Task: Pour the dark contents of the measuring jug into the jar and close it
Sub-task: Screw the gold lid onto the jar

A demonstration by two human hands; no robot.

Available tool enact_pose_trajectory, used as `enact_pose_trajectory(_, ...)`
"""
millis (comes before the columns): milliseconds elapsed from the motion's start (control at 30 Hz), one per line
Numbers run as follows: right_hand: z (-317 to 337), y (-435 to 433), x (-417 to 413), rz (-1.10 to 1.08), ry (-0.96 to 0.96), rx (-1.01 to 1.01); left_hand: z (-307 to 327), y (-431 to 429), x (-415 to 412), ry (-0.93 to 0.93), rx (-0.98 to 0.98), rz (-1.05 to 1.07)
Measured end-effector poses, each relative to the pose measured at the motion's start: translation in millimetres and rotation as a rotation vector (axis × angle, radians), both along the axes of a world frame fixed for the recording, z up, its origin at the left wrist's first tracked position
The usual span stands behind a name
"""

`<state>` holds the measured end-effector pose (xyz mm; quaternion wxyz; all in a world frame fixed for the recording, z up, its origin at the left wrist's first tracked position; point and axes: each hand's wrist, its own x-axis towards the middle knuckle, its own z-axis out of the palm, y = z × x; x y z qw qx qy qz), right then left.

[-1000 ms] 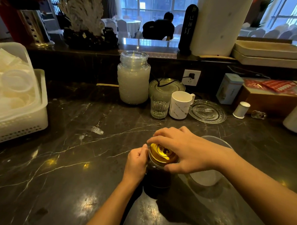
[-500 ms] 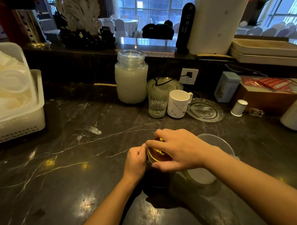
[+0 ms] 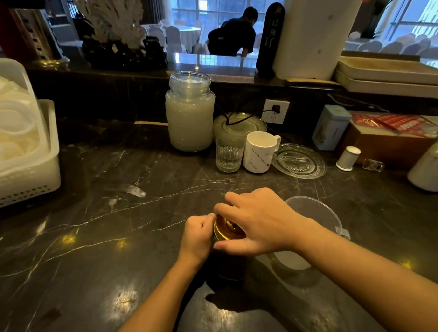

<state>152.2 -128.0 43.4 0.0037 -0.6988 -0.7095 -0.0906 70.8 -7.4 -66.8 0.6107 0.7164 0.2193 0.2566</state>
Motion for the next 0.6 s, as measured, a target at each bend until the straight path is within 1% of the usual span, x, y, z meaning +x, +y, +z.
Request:
enact_pose_trajectory(67,2.4,-2.6,5.0,0.047,0.016,-0.037,-0.3,-2.6,0.9,-0.019,0.009,0.006)
enact_pose_trajectory(200,2.0,-2.9,7.1,0.030,0.067,-0.032,-1.6,-10.0,0.3,-0.043,0.047,0.109)
enact_pose_trajectory(333,-1.6,-1.3,5.4,-0.021,0.083,-0.006,-1.7,-12.7,2.3,-0.053,0.049,0.193)
enact_pose_trajectory(600,-6.2,-4.4,-2.5,-0.142,0.069,0.036,-1.3,-17.5,1.0,-0.061,0.087,0.230)
